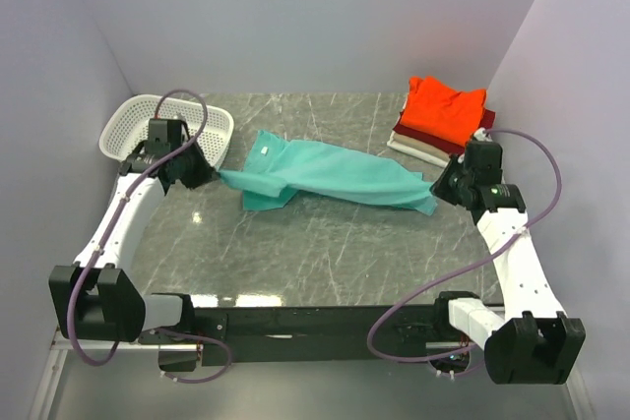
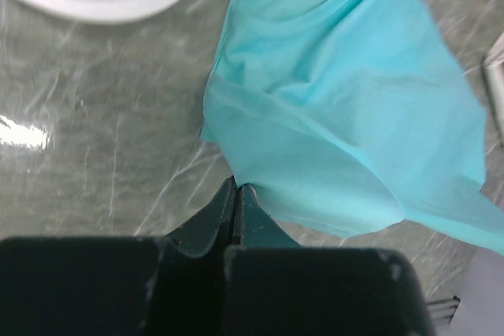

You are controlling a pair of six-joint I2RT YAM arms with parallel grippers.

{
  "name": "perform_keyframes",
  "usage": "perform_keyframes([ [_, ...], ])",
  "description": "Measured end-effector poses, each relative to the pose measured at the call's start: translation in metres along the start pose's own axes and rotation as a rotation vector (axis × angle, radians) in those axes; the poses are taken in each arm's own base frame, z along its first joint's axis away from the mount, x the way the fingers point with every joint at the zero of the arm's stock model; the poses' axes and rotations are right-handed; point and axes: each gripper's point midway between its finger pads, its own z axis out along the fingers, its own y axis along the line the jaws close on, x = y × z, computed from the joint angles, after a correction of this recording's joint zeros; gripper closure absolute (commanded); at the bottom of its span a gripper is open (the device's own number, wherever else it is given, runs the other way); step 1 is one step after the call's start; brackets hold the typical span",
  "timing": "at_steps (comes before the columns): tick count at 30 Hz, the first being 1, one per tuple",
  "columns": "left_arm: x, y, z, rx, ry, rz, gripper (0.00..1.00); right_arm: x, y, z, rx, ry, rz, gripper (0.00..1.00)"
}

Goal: Fold and stack the t-shirts
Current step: Flatten the tshirt out

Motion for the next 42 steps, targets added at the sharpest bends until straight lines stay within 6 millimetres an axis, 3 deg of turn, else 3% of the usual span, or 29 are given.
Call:
perform_keyframes([
  [4, 0.025, 0.013, 0.010, -0.004, 0.085, -0.022, 1.00, 0.026, -0.012, 0.005, 0.032, 0.077, 0.014, 0.50],
  [6, 0.030, 0.012, 0.012, 0.012, 0.099, -0.023, 0.99, 0.033, -0.013, 0.006, 0.031, 0.102, 0.019, 0.48],
  [12, 0.041, 0.014, 0.017, 0.035, 0.131, -0.027, 1.00, 0.046, -0.004, 0.012, -0.007, 0.173, 0.023, 0.47],
  [21, 0.042, 0.014, 0.017, 0.037, 0.133, -0.021, 1.00, 0.097, 0.011, 0.028, -0.018, 0.378, -0.056, 0.47],
  [26, 0.042, 0.014, 0.017, 0.038, 0.135, -0.009, 1.00, 0.127, 0.004, 0.031, 0.029, 0.470, -0.067, 0.47],
  [31, 0.042, 0.015, 0.018, 0.037, 0.136, 0.006, 1.00, 0.142, -0.011, 0.036, 0.100, 0.515, -0.055, 0.47],
  [42, 0.043, 0.017, 0.019, 0.034, 0.142, 0.018, 1.00, 0.153, -0.023, 0.048, 0.165, 0.554, -0.045, 0.51],
])
